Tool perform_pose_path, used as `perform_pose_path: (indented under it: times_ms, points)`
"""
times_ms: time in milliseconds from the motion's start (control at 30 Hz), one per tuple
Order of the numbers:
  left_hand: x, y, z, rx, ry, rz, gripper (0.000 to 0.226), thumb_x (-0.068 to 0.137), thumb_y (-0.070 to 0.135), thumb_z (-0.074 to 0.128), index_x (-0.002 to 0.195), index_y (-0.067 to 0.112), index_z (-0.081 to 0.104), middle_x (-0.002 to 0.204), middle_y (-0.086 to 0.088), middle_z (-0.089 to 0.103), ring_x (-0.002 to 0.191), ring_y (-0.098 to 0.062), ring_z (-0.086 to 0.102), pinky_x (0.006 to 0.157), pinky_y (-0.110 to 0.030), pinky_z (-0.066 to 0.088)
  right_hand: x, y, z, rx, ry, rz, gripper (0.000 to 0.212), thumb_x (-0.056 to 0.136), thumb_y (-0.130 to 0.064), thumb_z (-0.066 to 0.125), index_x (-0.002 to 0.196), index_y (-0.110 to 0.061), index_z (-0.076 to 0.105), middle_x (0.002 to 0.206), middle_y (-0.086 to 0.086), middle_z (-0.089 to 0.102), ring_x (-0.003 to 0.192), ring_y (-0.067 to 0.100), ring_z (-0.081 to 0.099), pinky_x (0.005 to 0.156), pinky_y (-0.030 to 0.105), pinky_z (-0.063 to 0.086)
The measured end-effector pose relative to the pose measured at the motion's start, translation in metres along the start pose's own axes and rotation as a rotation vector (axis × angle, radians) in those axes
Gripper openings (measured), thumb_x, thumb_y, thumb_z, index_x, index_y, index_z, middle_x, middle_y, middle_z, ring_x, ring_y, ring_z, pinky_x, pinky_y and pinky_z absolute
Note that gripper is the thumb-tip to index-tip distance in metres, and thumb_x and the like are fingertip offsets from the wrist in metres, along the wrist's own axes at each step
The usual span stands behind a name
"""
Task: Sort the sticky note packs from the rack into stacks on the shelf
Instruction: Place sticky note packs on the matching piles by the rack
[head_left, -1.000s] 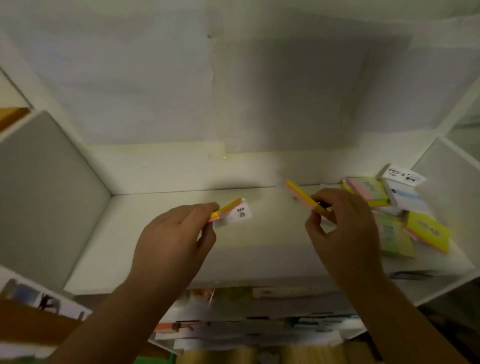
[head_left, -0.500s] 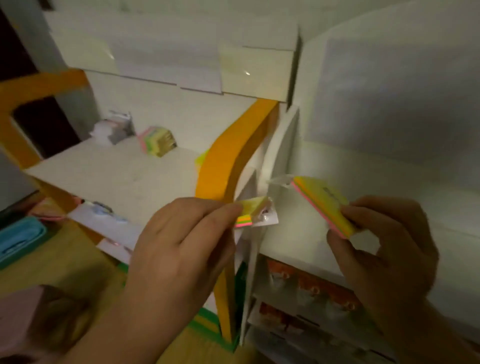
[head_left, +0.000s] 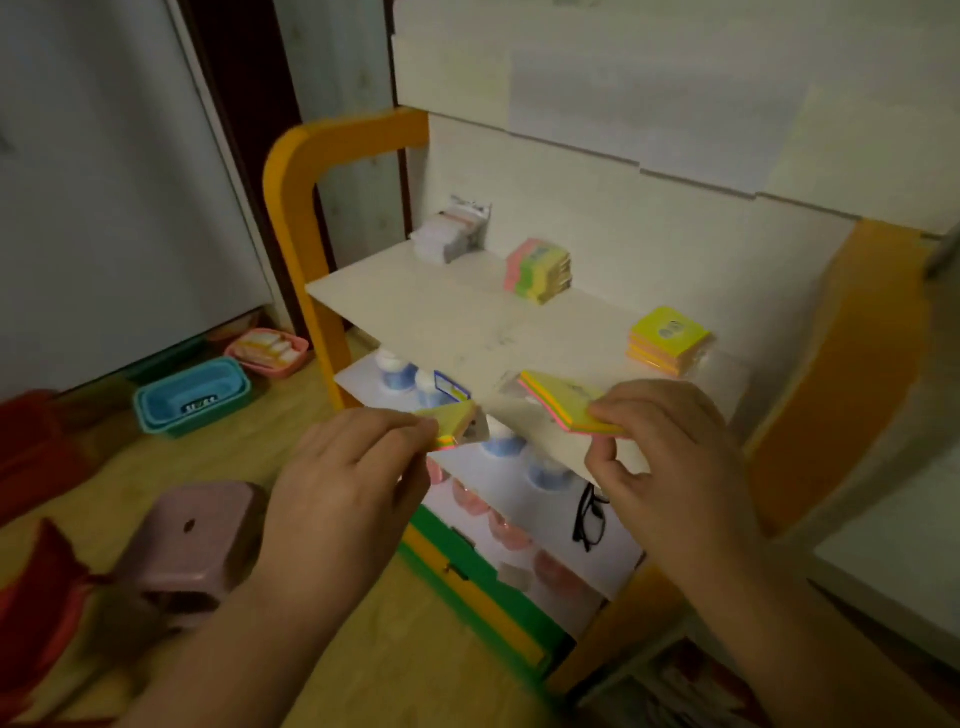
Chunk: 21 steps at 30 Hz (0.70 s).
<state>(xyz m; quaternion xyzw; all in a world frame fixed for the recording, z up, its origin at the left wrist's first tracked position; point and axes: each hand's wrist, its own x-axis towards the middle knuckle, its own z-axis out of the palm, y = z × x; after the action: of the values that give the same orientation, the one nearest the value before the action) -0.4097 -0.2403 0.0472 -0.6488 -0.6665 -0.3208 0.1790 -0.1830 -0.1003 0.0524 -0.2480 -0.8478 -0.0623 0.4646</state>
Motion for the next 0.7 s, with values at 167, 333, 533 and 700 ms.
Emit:
perform_pose_path:
  times_ms: [167, 333, 533, 700]
  points:
    - [-0.002, -0.039, -0.004, 0.024, 0.003, -0.038, 0.021, 0.086, 0.018, 0.068, 0.106, 0.012, 0.074, 0.108, -0.005, 0.069, 0.095, -0.025, 0.064, 0.075, -0.041, 0.053, 0.014, -0.009, 0.046, 0.036, -0.078, 0.017, 0.015, 0.084, -0.001, 0.064, 0.096, -0.007, 0.071, 0.095, 0.009, 0.065, 0.087, 0.031, 0.061, 0.086, 0.03, 0.045]
    - [0.012, -0.068, 0.006, 0.031, 0.02, -0.035, 0.021, 0.085, 0.018, 0.068, 0.104, 0.013, 0.074, 0.107, -0.004, 0.068, 0.094, -0.022, 0.062, 0.075, -0.037, 0.053, 0.031, -0.004, 0.078, 0.065, -0.08, 0.037, 0.015, 0.086, -0.002, 0.063, 0.097, -0.008, 0.071, 0.095, 0.008, 0.065, 0.088, 0.028, 0.06, 0.085, 0.03, 0.047]
    - [0.054, -0.104, 0.031, 0.041, 0.04, 0.01, 0.019, 0.084, 0.018, 0.068, 0.101, 0.013, 0.074, 0.104, -0.003, 0.068, 0.092, -0.02, 0.062, 0.079, -0.03, 0.052, 0.052, 0.024, 0.126, 0.042, -0.009, 0.049, 0.017, 0.084, -0.003, 0.065, 0.097, -0.009, 0.073, 0.093, 0.007, 0.066, 0.085, 0.027, 0.06, 0.081, 0.032, 0.049]
    - [0.094, -0.147, 0.058, 0.048, 0.012, 0.002, 0.017, 0.085, 0.016, 0.068, 0.101, 0.014, 0.074, 0.104, -0.001, 0.069, 0.094, -0.014, 0.059, 0.088, -0.013, 0.038, 0.08, 0.044, 0.178, 0.068, 0.027, 0.133, 0.019, 0.084, -0.004, 0.064, 0.099, -0.01, 0.075, 0.092, 0.006, 0.066, 0.083, 0.028, 0.061, 0.078, 0.036, 0.051]
